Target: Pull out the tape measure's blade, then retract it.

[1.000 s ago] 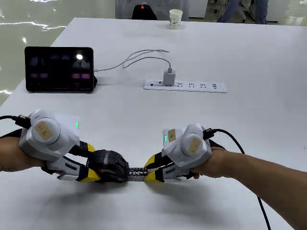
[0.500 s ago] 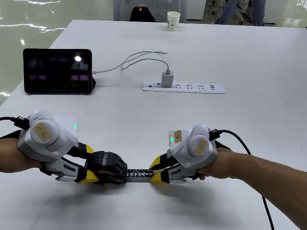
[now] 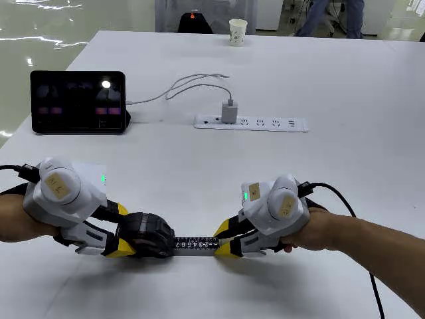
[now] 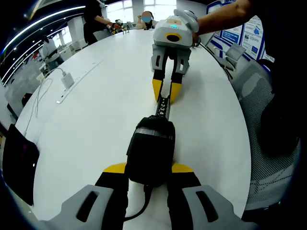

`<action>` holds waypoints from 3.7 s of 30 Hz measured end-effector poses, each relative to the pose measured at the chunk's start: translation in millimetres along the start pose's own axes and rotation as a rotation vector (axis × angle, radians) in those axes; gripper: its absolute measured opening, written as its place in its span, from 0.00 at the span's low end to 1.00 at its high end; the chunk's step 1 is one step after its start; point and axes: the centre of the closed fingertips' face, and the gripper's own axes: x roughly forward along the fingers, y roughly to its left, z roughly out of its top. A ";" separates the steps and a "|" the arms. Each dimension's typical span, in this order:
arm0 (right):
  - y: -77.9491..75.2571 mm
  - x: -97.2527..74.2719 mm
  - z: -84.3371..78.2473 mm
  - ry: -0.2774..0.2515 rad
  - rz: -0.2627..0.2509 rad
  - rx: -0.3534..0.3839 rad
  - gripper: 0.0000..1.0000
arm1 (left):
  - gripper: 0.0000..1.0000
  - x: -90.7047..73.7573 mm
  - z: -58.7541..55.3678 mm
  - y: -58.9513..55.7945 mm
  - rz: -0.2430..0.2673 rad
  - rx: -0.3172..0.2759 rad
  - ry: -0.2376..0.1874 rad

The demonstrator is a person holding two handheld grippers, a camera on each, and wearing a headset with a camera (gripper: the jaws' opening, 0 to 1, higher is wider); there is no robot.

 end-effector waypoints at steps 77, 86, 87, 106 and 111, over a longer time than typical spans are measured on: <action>7.5 -67.6 -68.2 0.101 -0.012 0.057 0.09 | 0.25 -0.1 0.6 -0.3 -0.016 0.007 0.008; 8.7 -77.6 -78.3 0.123 -0.011 0.065 0.09 | 0.25 0.1 0.1 -0.2 -0.017 0.008 0.010; 8.9 -78.6 -79.2 0.126 -0.011 0.063 0.09 | 0.25 0.2 0.1 -0.2 -0.017 0.007 0.010; 6.5 -90.0 -88.8 0.178 -0.002 0.048 0.08 | 0.25 0.8 -0.8 0.8 -0.020 0.010 0.013; 6.8 -94.7 -93.1 0.184 -0.004 0.055 0.08 | 0.25 2.0 -1.7 2.2 -0.021 0.010 0.013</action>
